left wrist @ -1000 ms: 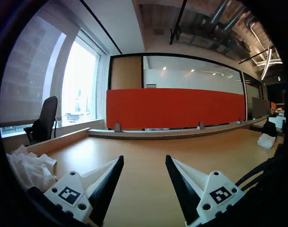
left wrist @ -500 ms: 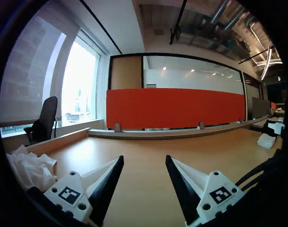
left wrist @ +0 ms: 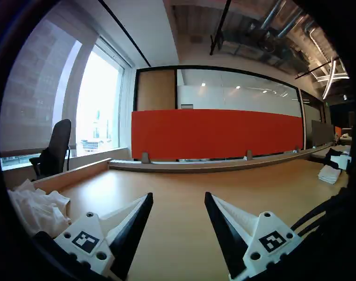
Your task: Fold towel
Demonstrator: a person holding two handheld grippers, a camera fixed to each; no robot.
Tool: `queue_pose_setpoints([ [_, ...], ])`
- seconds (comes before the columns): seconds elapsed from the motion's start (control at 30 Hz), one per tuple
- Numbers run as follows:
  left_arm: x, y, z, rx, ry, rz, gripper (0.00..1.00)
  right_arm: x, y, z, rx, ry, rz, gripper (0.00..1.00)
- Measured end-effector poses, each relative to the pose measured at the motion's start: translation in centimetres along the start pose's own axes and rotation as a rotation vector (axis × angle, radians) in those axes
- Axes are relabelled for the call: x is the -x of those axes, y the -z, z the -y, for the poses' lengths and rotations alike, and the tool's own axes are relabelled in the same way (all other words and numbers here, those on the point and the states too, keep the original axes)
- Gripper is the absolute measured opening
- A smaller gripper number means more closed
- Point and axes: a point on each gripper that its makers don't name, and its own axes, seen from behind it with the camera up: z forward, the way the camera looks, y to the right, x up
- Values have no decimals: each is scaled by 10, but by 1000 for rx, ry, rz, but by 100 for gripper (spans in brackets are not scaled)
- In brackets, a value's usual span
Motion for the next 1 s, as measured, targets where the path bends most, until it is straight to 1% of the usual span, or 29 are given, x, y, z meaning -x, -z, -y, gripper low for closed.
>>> queue_pose_setpoints([
  [0.4,0,0,0,0,0,0,81,-3,3,10,-6,22,3,97],
  [1.0,0,0,0,0,0,0,81,-4,3,10,-4,21,6,97],
])
